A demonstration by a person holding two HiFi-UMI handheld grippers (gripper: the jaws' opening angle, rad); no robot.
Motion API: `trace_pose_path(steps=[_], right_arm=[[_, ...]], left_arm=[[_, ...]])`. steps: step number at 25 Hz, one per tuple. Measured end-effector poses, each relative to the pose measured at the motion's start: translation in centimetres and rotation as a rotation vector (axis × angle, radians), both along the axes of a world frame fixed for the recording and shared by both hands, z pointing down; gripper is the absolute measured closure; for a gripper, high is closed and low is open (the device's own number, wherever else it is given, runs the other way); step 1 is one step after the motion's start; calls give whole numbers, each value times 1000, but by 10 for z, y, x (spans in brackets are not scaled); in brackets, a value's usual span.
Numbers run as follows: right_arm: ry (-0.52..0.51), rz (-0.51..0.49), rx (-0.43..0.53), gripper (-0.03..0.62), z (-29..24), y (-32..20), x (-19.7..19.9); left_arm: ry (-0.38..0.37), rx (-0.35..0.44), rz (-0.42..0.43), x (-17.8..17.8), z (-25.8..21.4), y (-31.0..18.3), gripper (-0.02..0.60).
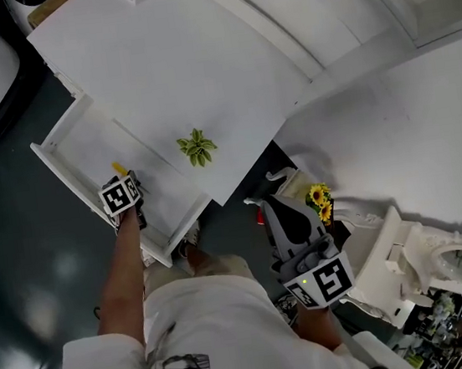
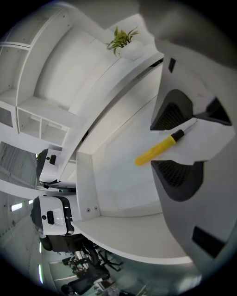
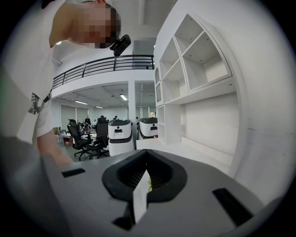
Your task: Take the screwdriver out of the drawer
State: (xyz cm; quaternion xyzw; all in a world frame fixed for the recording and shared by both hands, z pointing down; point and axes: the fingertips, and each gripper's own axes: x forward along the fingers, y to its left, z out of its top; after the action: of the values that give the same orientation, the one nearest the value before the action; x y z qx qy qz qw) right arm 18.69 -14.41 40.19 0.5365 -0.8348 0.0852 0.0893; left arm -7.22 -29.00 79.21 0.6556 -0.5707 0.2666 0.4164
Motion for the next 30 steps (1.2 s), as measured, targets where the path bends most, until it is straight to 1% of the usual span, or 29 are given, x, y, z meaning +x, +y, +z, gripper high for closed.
trace_pose_path(steps=[4,11,18,22,24,26,30], right_arm=[[-2,-2,-1,586,2,-6,9],[-3,-13,-12,586,8,-14,21],[-10,-17,-22,586,15,-16,32],[-14,-12,-34,586,21,-13,39],[-19,-13,-40,586,24,-10,42],[-22,-16,-40,586,25,-10,45],[-33,-23,-23,586,22,-12,48]], left_arm=[[9,-25,-31,2,9,-1,382],[-21,-77,-47,0,25,-3,419],[-21,-107,-72,8,35,-1,446],[-71,-113,-25,11,35,-4,453],[-83,-117,3,14,35,-5,458],[-67,-118,12,16,36,-4,473],[-18,-106,-6,13,33,-3,492]])
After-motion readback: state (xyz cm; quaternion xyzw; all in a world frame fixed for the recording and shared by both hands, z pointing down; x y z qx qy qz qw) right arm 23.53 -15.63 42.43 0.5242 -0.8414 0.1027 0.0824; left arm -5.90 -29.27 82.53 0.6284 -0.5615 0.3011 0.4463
